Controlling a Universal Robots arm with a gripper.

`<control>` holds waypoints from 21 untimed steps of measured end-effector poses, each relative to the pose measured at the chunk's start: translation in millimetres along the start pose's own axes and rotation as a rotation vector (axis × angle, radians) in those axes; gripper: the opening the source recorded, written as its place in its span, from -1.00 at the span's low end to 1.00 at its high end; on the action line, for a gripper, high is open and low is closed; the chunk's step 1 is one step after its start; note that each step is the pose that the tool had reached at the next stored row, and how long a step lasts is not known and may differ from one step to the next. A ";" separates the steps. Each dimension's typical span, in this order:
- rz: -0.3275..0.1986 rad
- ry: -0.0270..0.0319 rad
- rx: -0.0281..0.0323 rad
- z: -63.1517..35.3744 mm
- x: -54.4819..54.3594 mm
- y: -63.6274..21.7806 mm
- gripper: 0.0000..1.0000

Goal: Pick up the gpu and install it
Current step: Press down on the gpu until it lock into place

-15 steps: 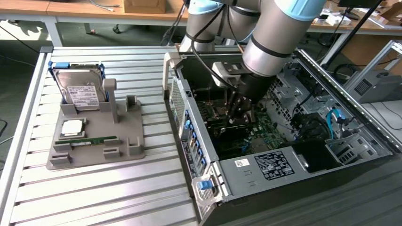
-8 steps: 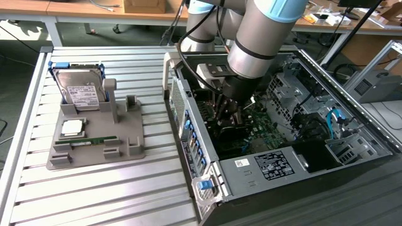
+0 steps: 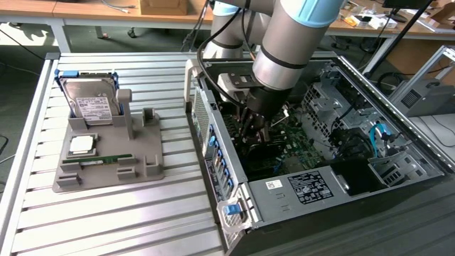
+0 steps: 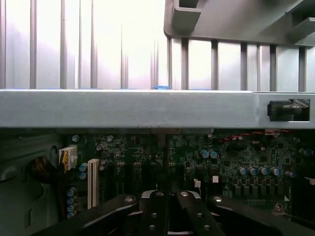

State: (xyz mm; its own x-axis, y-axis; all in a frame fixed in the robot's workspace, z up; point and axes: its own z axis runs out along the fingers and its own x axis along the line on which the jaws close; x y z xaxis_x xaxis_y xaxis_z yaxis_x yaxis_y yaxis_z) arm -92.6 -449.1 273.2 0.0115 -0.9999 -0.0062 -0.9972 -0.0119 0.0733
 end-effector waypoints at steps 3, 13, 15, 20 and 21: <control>0.000 0.0007 -0.0004 2.9 0.1 -0.2 -0.80; 0.000 0.0046 -0.0034 7.9 5.9 0.6 -0.80; -0.001 0.0010 -0.0018 8.6 3.6 -0.7 -0.80; -0.002 -0.0024 0.0002 -9.0 3.8 0.7 -0.80; -0.002 -0.0022 0.0002 -13.8 3.8 1.1 -0.80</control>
State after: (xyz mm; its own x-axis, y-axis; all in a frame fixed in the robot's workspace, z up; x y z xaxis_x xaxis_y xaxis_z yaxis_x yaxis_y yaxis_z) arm -92.7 -453.0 287.1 0.0130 -0.9999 -0.0086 -0.9972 -0.0136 0.0731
